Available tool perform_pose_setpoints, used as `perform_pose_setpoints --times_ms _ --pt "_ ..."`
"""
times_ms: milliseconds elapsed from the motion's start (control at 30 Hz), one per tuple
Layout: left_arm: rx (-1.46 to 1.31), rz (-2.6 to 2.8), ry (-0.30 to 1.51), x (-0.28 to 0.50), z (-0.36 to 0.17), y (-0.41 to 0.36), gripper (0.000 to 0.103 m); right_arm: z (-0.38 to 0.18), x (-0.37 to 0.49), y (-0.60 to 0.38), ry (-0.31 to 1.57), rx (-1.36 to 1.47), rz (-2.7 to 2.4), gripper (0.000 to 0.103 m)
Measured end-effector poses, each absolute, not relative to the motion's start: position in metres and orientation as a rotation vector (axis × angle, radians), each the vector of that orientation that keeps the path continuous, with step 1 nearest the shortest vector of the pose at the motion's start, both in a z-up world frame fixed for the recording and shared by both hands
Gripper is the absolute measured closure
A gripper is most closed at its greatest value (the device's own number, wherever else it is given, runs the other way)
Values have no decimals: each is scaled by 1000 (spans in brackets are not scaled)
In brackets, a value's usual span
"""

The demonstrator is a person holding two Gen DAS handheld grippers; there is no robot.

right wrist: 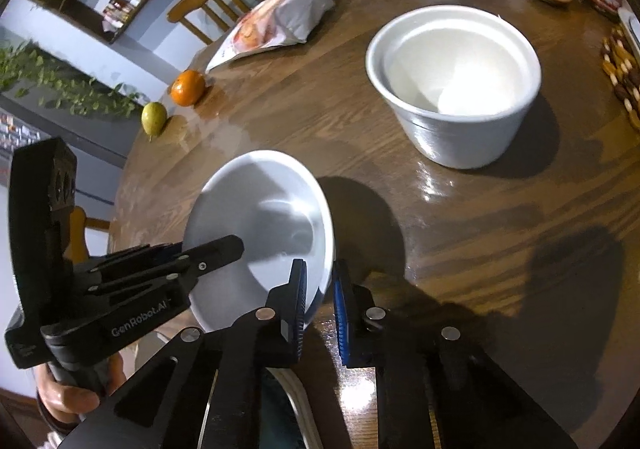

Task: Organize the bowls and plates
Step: 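Carry the second white bowl and lower it into the first bowl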

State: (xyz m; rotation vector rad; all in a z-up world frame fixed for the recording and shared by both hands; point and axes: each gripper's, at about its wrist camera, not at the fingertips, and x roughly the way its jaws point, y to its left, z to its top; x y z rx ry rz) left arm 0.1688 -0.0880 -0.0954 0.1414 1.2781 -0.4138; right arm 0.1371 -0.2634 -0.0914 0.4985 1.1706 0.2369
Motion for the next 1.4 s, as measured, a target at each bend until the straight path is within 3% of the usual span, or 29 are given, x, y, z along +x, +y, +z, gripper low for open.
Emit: perform_pose_setpoints --times_ms 833,1400 --pt "147 -398 1063 103 -19 -78 89 -20 88 -269 1002 487 296 89" --pt "82 -219 1076 31 -19 -33 88 -26 47 -221 1098 367 484 89"
